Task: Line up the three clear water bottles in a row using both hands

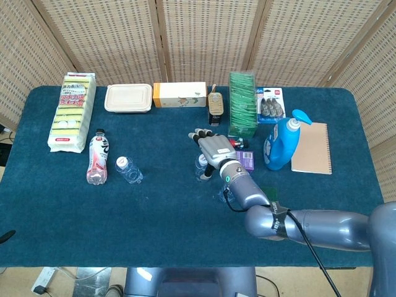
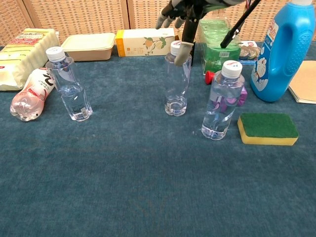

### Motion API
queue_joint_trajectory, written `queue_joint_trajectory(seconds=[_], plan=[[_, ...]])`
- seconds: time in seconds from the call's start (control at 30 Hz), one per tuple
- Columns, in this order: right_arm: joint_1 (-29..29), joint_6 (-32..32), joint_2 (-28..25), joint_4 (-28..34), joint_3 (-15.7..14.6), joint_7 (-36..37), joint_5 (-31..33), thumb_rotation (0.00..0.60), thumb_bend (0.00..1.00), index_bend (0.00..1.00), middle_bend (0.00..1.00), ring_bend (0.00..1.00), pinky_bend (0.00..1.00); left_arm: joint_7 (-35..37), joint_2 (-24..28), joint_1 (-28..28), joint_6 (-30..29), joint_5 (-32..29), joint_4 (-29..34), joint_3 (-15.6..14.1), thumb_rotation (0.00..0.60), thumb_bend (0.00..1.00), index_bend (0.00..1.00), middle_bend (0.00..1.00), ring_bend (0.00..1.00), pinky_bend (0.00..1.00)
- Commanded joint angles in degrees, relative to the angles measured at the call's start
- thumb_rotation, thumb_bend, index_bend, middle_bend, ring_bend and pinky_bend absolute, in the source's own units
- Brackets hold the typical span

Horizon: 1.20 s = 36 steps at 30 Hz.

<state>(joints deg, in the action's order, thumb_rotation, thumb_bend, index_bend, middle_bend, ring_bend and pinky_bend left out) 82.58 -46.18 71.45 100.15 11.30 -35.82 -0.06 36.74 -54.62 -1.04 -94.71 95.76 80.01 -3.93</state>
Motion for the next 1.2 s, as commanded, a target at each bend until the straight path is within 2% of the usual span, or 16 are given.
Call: queue_joint_trajectory(seconds=[0.03, 0.2, 0.3, 0.57, 0.77, 1.0, 1.2], plan=[[1.04, 0.33, 1.80, -2.27, -2.04, -1.44, 1.52, 0.600, 0.14, 0.08, 0.04, 0.00, 0.18, 0.15, -0.07, 0.05, 0.16, -0.30, -0.22, 0.09, 0.600, 0.07, 0.00, 0.00, 0.00, 0.05], [1.44, 2.52, 2.15, -3.34, -4.49, -2.54, 4.10, 0.600, 0.14, 0.09, 0.04, 0.00, 0.19, 0.24, -0.21, -0.05, 0.75, -0.65, -0.57, 0.18, 0.600, 0.07, 0.00, 0.00, 0.00, 0.05], [1.57, 3.60, 2.50, -4.26, -4.96, -2.28, 4.75, 0.600, 0.14, 0.09, 0.05, 0.02, 0.23, 0.24, -0.20, -0.14, 0.97, -0.61, -0.51, 0.17, 0.600, 0.07, 0.00, 0.00, 0.00, 0.05], [-1.25, 3.09, 6.09, -8.17, -3.22, 3.03, -2.35, 0.600, 0.17, 0.14, 0.15, 0.14, 0.38, 0.19, -0.28, -0.16, 1.03, -0.54, -0.54, 0.24, 0.600, 0.07, 0.00, 0.00, 0.00, 0.05], [-3.41, 2.84, 8.40, -11.18, -1.81, 6.97, -6.01, 0.600, 0.27, 0.26, 0.29, 0.28, 0.53, 0.37, -0.28, -0.23, 1.30, -0.68, -0.64, 0.31, 0.600, 0.07, 0.00, 0.00, 0.00, 0.05], [-4.99, 1.90, 9.06, -11.41, -1.12, 8.90, -8.99, 0.600, 0.39, 0.47, 0.49, 0.47, 0.66, 0.47, -0.25, -0.18, 1.19, -0.48, -0.61, 0.26, 0.600, 0.07, 0.00, 0.00, 0.00, 0.05], [-6.61, 0.46, 5.94, -6.81, 0.85, 10.98, -12.54, 0.600, 0.42, 0.50, 0.51, 0.49, 0.68, 0.87, -0.25, -0.01, 0.91, -0.40, -0.76, 0.22, 0.600, 0.07, 0.00, 0.00, 0.00, 0.05]])
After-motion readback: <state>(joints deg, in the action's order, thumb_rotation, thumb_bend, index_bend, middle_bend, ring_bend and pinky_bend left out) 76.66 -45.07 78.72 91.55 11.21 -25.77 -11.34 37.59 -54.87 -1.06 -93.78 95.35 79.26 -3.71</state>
